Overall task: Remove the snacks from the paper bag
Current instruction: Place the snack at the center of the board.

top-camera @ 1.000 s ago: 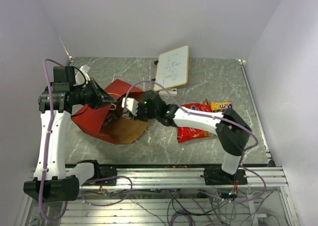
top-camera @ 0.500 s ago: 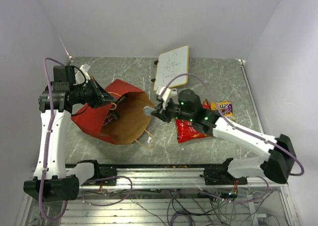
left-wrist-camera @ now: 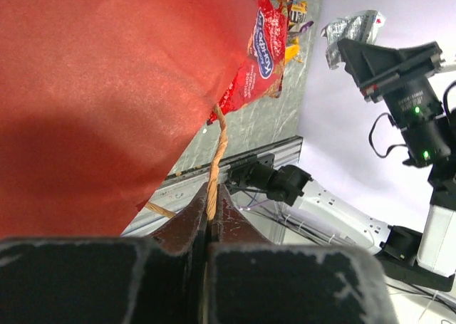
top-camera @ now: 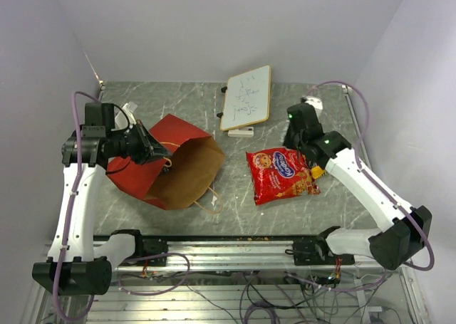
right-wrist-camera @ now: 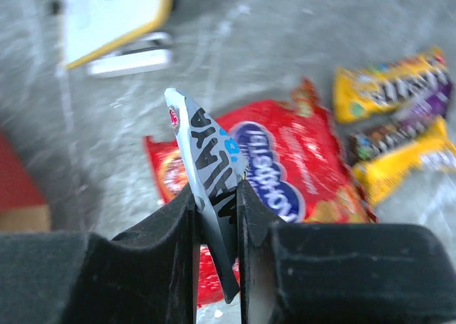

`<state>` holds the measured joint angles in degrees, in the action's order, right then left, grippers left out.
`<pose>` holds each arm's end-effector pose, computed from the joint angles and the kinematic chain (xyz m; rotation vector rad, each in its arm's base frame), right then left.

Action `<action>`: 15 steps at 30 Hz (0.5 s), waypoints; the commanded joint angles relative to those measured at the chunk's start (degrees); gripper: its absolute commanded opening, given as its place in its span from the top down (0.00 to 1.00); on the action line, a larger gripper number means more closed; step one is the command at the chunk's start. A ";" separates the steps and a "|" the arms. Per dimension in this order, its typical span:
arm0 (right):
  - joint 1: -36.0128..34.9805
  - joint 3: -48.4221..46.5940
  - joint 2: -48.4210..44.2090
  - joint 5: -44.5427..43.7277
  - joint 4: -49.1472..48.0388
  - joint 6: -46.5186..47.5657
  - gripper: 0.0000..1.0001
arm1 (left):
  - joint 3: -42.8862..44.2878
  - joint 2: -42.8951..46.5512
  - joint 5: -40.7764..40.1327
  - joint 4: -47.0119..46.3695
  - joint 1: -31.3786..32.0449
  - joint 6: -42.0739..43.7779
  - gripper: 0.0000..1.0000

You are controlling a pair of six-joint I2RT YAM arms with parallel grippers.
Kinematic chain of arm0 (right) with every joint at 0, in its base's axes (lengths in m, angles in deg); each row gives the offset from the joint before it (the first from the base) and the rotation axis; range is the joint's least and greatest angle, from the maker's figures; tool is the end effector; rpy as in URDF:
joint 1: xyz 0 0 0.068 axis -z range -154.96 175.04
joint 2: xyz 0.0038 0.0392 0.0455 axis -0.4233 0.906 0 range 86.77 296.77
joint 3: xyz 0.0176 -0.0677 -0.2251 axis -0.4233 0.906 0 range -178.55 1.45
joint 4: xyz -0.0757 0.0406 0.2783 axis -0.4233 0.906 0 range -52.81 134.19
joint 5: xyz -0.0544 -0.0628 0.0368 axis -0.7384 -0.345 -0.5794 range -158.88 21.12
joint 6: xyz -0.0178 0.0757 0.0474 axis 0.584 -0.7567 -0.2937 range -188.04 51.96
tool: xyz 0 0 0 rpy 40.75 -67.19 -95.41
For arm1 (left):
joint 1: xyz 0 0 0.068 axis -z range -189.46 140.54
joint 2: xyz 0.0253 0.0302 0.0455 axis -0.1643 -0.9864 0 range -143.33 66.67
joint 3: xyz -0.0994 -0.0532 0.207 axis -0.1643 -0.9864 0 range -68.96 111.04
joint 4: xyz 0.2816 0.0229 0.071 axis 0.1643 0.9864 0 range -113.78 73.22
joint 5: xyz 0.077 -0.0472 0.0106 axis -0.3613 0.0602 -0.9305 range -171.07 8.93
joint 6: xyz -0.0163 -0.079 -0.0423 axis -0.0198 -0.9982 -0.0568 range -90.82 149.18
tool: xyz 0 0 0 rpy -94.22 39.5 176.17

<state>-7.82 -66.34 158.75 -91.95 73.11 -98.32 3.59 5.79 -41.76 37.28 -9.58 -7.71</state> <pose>0.3067 0.1602 0.2716 0.1592 2.2037 0.1531 0.2584 -0.0511 0.3211 -0.4713 2.4308 -1.1186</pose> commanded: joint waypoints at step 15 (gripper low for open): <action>42.22 21.77 -12.86 7.21 4.23 -14.06 1.00 | -2.59 3.57 4.02 -2.76 4.67 -1.25 0.93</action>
<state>30.65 -48.20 146.91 -89.80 81.07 -111.26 2.96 7.29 -40.78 36.60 -5.77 -7.84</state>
